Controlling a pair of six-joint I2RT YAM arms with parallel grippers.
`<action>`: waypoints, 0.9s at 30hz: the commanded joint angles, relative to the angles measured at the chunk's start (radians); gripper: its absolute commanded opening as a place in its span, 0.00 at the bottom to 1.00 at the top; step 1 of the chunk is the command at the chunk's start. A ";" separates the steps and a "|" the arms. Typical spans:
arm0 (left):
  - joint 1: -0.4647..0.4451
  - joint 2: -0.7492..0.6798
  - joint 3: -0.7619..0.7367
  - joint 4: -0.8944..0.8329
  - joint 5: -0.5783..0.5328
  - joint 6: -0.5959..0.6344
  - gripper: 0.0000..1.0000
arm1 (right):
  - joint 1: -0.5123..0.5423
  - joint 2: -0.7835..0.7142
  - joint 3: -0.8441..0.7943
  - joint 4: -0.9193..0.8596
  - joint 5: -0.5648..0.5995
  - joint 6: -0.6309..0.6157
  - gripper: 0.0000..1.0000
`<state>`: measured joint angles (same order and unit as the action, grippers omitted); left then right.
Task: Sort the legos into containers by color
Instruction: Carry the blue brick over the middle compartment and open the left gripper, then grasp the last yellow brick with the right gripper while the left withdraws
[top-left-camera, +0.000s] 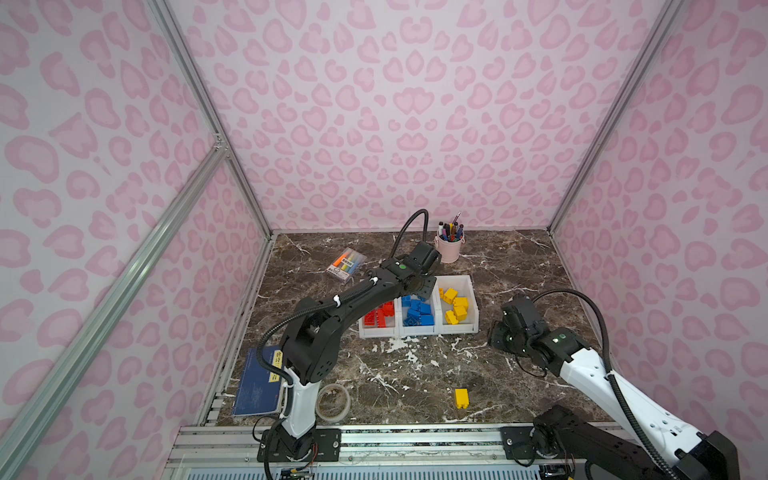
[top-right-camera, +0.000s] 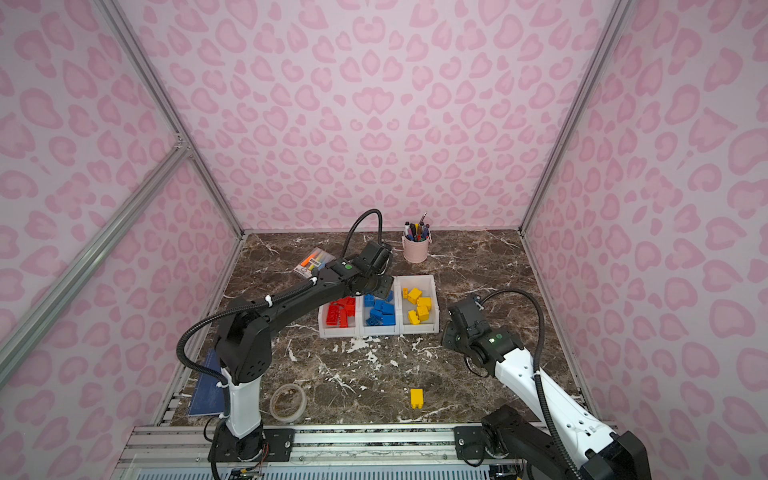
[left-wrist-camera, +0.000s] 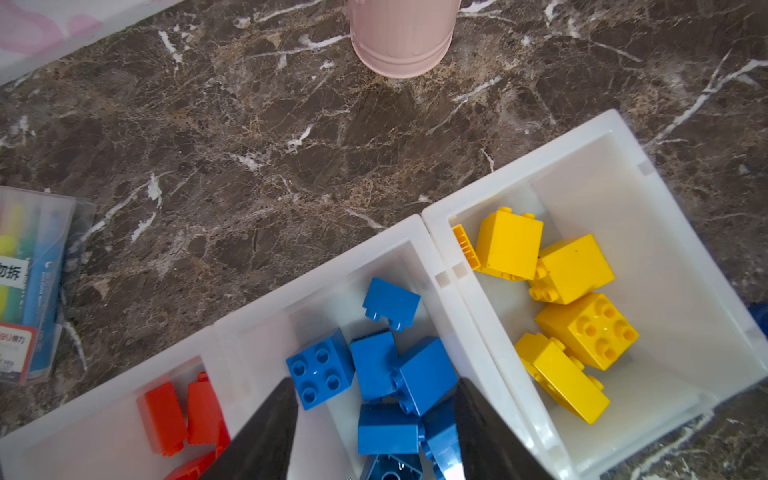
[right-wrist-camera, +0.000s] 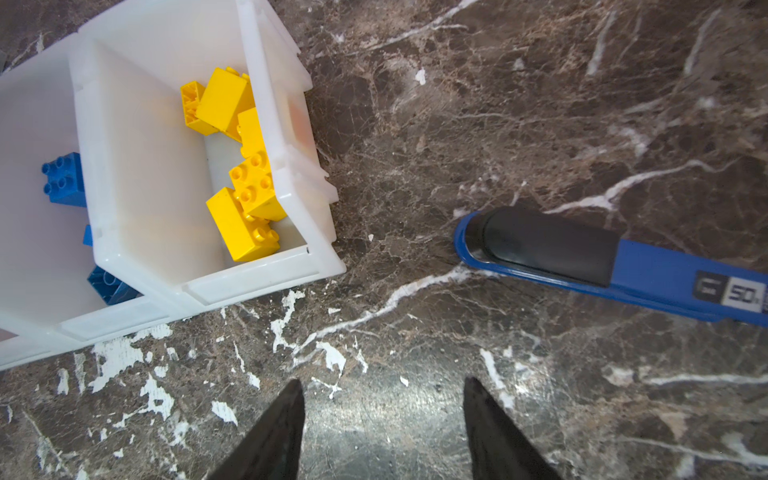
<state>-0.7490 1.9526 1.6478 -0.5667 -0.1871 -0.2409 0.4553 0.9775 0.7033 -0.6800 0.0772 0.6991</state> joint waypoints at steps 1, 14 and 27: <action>-0.001 -0.057 -0.048 0.038 -0.001 -0.020 0.63 | -0.001 -0.002 -0.008 -0.006 -0.001 0.000 0.62; -0.001 -0.366 -0.403 0.147 0.032 -0.145 0.64 | 0.097 0.001 -0.039 -0.010 -0.004 0.061 0.62; -0.001 -0.646 -0.680 0.164 -0.031 -0.273 0.65 | 0.551 0.091 -0.067 -0.044 0.101 0.365 0.62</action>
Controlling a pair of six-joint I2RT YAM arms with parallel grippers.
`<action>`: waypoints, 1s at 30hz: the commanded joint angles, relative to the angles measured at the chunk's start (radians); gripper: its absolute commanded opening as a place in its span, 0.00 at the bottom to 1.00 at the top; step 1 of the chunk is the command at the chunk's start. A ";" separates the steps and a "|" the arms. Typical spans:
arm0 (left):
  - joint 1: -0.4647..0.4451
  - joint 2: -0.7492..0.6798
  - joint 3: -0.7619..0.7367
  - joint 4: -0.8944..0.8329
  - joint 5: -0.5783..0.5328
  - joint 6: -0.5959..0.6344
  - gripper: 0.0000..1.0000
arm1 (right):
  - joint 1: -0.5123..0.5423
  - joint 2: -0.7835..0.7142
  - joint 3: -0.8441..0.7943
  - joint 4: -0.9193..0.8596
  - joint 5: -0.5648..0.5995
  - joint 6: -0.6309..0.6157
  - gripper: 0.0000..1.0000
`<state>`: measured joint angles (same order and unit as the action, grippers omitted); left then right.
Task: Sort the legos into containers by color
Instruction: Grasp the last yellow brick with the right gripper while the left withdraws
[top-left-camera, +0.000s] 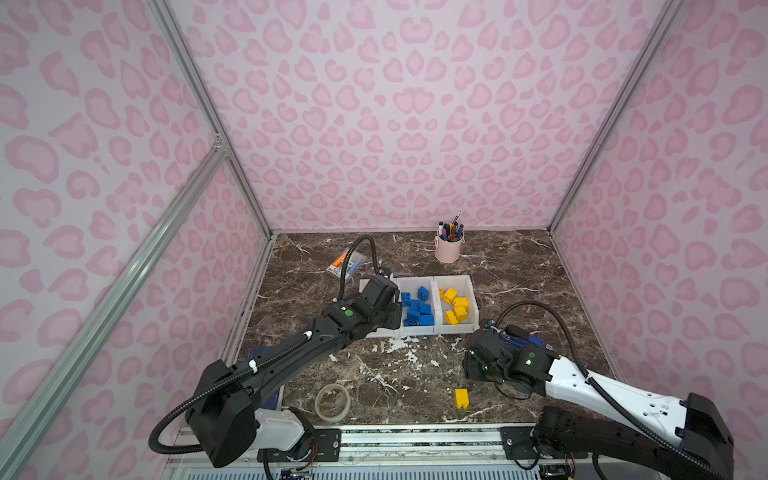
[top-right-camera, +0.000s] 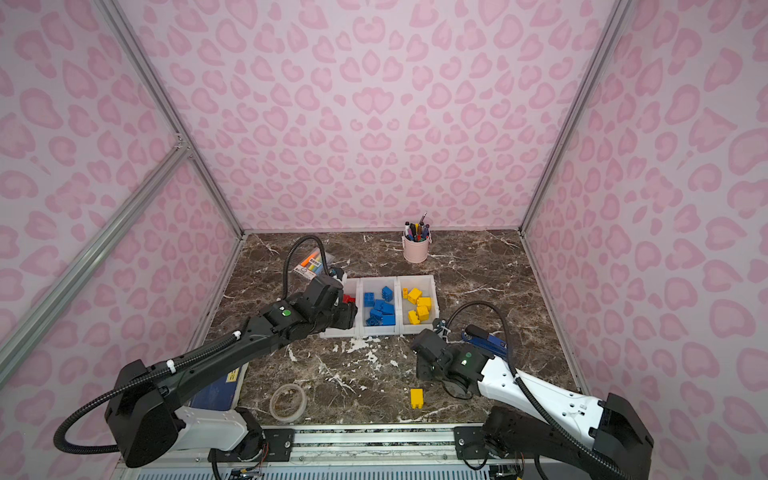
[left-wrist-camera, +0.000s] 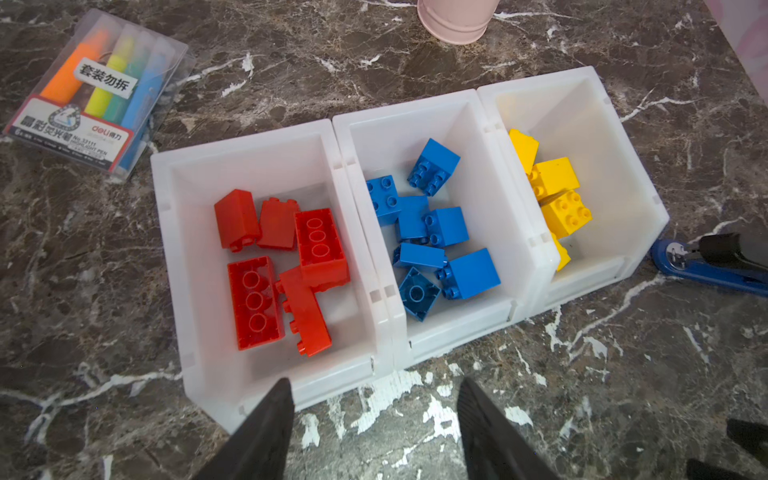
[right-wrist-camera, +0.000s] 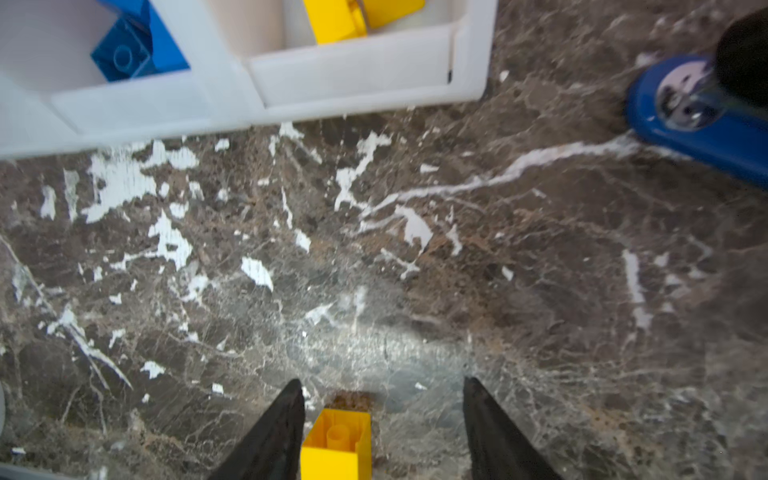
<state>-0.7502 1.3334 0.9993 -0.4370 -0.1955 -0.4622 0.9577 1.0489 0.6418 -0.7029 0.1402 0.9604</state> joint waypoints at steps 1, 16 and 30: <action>0.000 -0.040 -0.047 0.038 -0.023 -0.063 0.65 | 0.078 0.036 -0.004 -0.020 0.040 0.122 0.62; -0.006 -0.093 -0.109 0.034 -0.009 -0.111 0.65 | 0.242 0.129 -0.044 0.052 0.018 0.246 0.58; -0.017 -0.108 -0.116 0.026 -0.021 -0.117 0.65 | 0.288 0.183 -0.043 0.051 0.045 0.282 0.30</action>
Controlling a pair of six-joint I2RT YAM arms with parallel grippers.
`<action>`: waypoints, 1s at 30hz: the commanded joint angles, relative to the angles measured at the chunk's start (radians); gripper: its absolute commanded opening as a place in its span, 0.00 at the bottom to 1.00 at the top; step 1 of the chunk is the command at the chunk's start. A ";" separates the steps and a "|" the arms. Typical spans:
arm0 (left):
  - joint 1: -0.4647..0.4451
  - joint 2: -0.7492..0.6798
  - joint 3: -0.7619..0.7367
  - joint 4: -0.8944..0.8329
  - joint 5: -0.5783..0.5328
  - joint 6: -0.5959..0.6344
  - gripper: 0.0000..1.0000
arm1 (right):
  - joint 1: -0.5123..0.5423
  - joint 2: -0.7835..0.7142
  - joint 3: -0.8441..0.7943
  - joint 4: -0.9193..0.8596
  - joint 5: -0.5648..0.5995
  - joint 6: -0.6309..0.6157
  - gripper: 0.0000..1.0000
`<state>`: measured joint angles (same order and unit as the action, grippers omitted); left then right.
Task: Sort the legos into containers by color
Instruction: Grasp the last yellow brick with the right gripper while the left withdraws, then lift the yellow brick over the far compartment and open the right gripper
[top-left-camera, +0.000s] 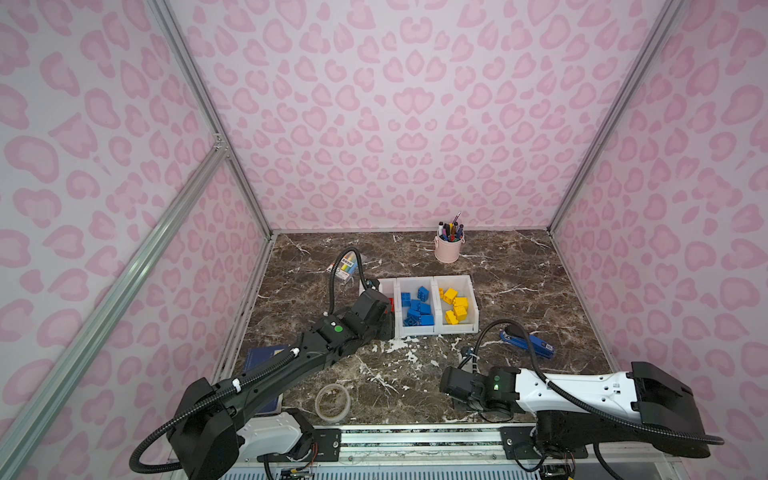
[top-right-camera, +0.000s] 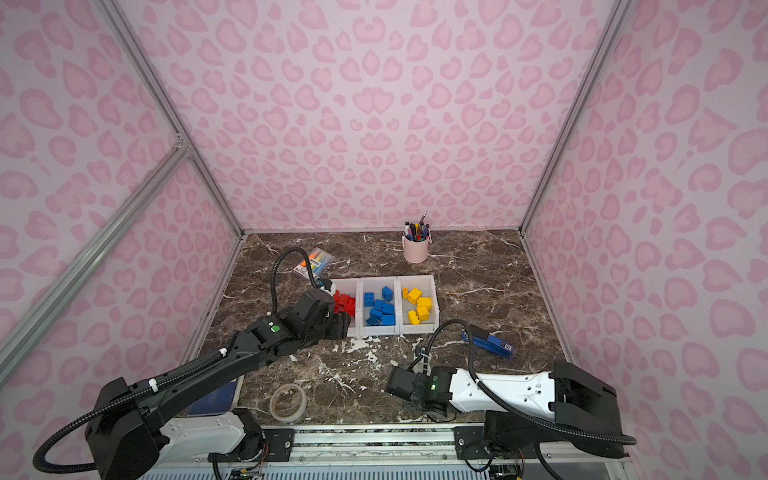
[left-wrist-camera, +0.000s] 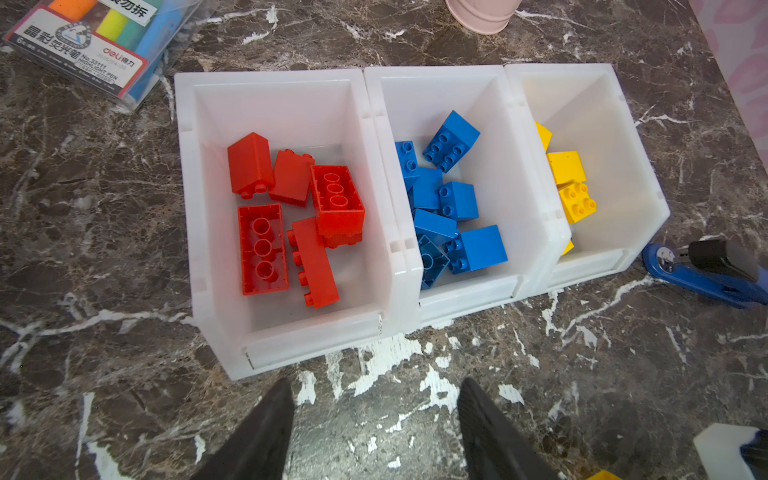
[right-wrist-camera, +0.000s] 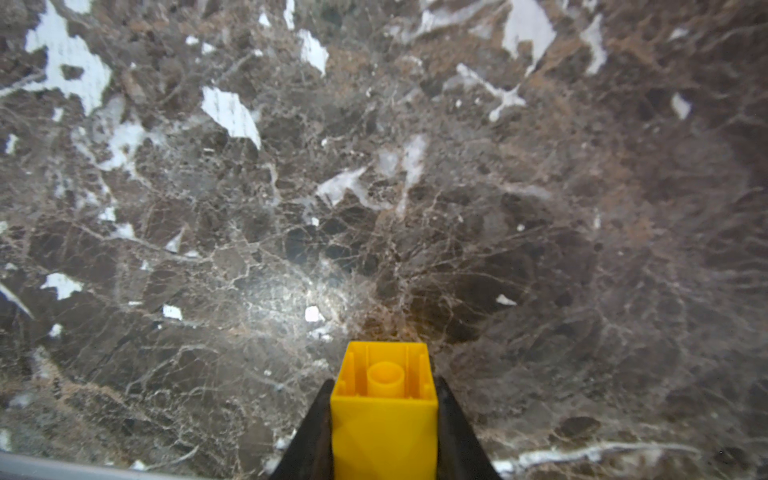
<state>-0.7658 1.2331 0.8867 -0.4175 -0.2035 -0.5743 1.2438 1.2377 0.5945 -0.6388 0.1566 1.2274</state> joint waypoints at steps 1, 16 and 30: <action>0.000 -0.008 -0.006 0.007 -0.014 -0.006 0.65 | 0.002 -0.011 0.008 -0.021 0.034 0.018 0.30; 0.000 -0.092 -0.025 -0.030 -0.044 -0.020 0.65 | -0.592 0.088 0.419 -0.026 0.000 -0.614 0.28; -0.003 -0.184 -0.081 -0.074 -0.074 -0.053 0.66 | -0.720 0.483 0.733 -0.001 -0.152 -0.736 0.41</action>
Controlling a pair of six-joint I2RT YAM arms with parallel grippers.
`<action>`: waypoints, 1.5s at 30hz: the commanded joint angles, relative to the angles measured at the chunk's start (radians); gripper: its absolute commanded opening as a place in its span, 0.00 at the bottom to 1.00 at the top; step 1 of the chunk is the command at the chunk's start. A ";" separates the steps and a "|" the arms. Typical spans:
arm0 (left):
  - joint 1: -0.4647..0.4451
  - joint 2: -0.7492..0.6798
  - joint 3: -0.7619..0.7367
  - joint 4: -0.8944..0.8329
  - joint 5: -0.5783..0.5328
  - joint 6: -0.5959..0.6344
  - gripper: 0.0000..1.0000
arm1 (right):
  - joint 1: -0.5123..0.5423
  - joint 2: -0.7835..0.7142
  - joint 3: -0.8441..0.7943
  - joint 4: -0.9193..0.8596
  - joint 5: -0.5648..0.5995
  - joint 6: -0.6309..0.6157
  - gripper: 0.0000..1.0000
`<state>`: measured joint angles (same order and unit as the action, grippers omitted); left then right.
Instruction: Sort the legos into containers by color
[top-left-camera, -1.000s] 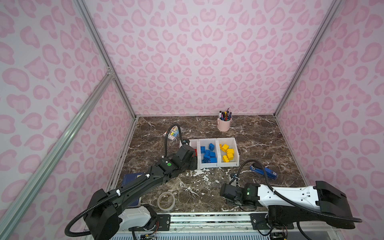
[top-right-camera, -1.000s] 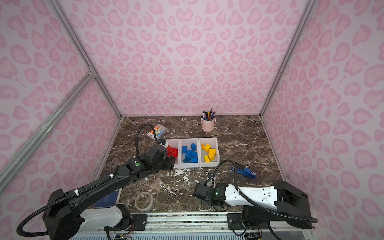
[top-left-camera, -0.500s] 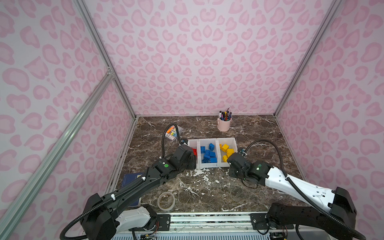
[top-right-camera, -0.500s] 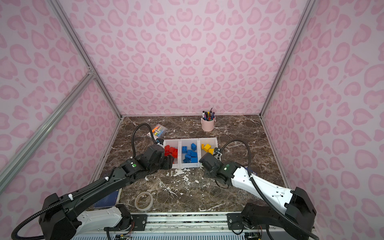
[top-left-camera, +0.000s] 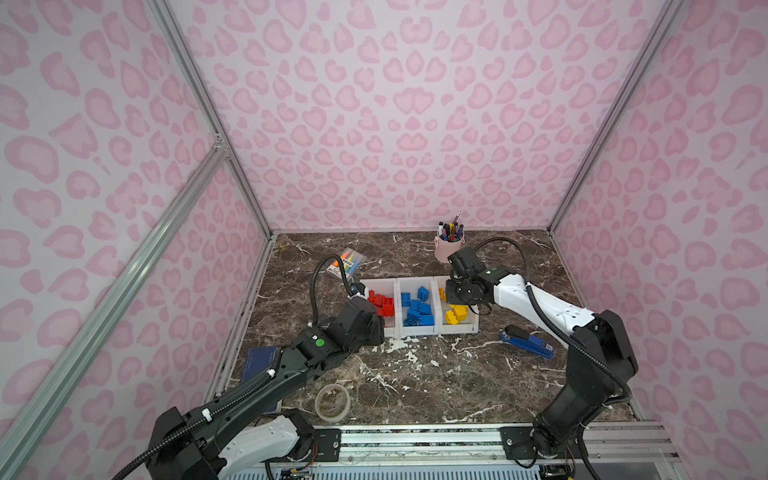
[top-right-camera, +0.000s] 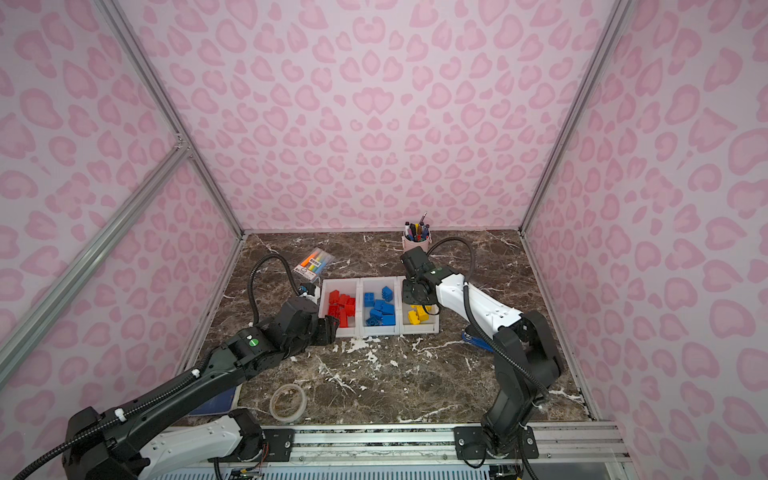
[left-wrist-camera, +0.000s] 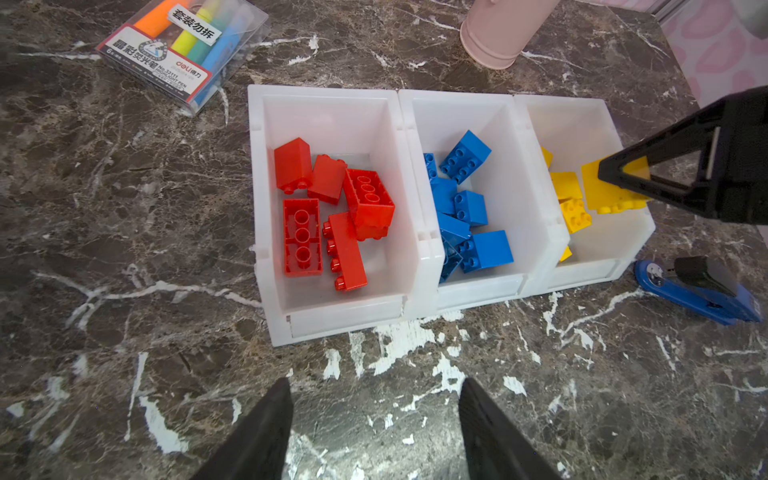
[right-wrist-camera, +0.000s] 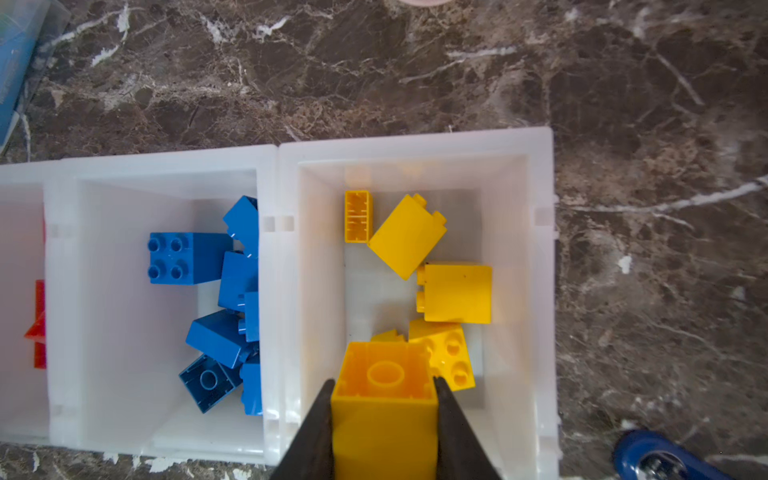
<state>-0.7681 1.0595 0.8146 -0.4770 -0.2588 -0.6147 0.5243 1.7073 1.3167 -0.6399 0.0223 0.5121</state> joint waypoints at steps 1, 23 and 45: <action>0.000 -0.013 -0.012 -0.015 -0.021 -0.013 0.66 | -0.001 0.012 0.011 0.003 -0.020 -0.017 0.45; 0.000 -0.036 -0.022 -0.011 -0.043 -0.010 0.66 | -0.005 -0.053 -0.013 -0.022 0.005 -0.019 0.58; 0.250 -0.326 -0.403 0.656 -0.603 0.370 0.97 | -0.218 -0.607 -0.497 0.598 0.300 -0.228 0.99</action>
<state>-0.5747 0.7391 0.4740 -0.0513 -0.8207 -0.3271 0.3351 1.1503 0.9436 -0.2825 0.2432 0.3229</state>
